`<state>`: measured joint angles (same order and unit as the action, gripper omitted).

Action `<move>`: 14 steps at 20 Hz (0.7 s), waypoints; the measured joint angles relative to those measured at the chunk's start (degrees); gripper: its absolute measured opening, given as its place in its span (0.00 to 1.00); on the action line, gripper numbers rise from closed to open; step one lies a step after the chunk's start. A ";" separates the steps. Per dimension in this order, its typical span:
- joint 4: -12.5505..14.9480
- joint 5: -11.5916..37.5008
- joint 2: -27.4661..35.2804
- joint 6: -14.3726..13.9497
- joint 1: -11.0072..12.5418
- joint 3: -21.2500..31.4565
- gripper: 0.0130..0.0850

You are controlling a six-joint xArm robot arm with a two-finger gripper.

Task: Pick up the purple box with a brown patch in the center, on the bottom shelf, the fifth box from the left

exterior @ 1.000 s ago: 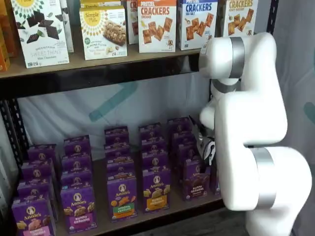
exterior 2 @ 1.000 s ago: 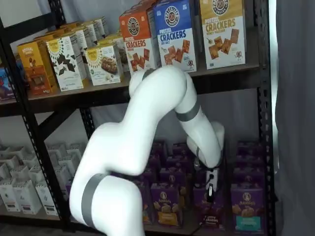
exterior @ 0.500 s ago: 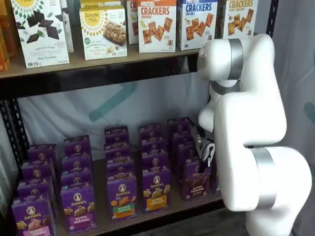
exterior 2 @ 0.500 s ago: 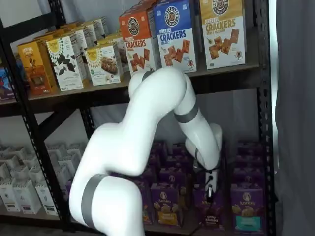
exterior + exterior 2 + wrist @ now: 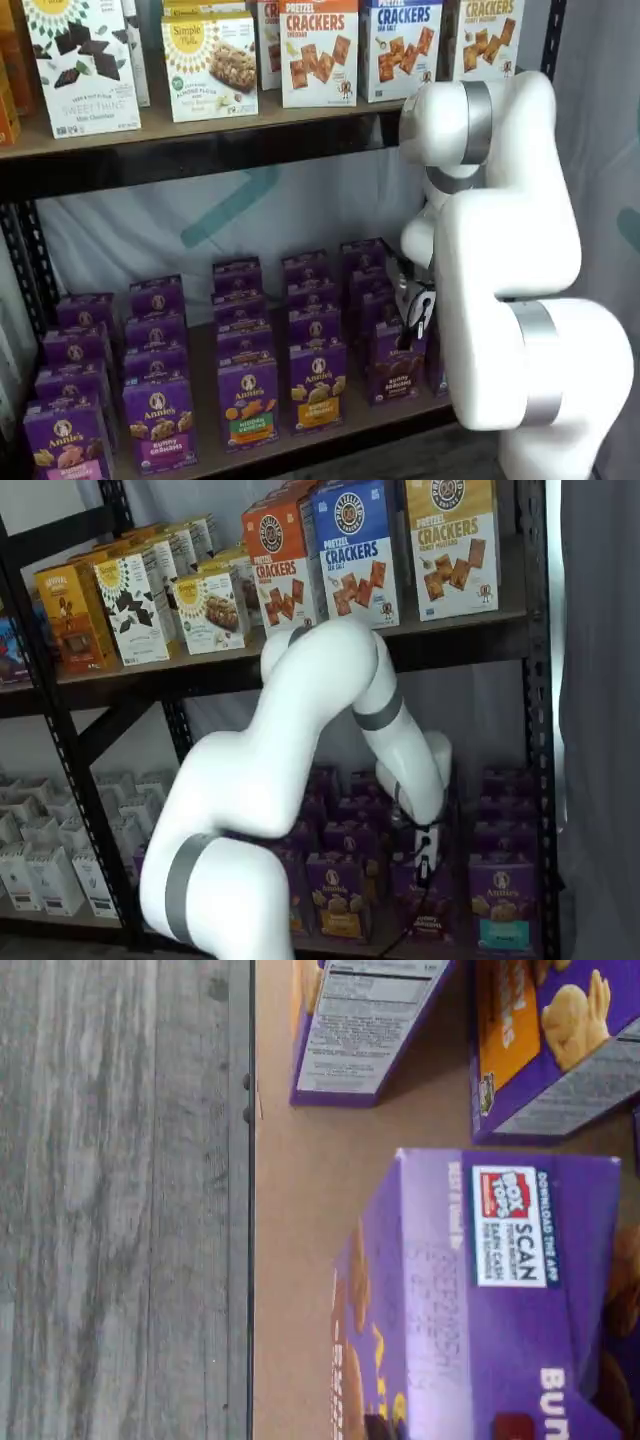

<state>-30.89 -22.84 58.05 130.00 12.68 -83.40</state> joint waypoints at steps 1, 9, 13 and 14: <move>1.04 0.80 0.10 -0.92 -0.12 0.13 0.22; 6.06 0.41 0.54 -5.38 -0.06 -0.50 0.22; 8.07 -0.38 -0.16 -7.14 0.12 -0.22 0.22; 9.73 -0.37 -0.39 -8.49 0.20 0.00 0.22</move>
<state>-21.16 -23.20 57.67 121.51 12.88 -83.39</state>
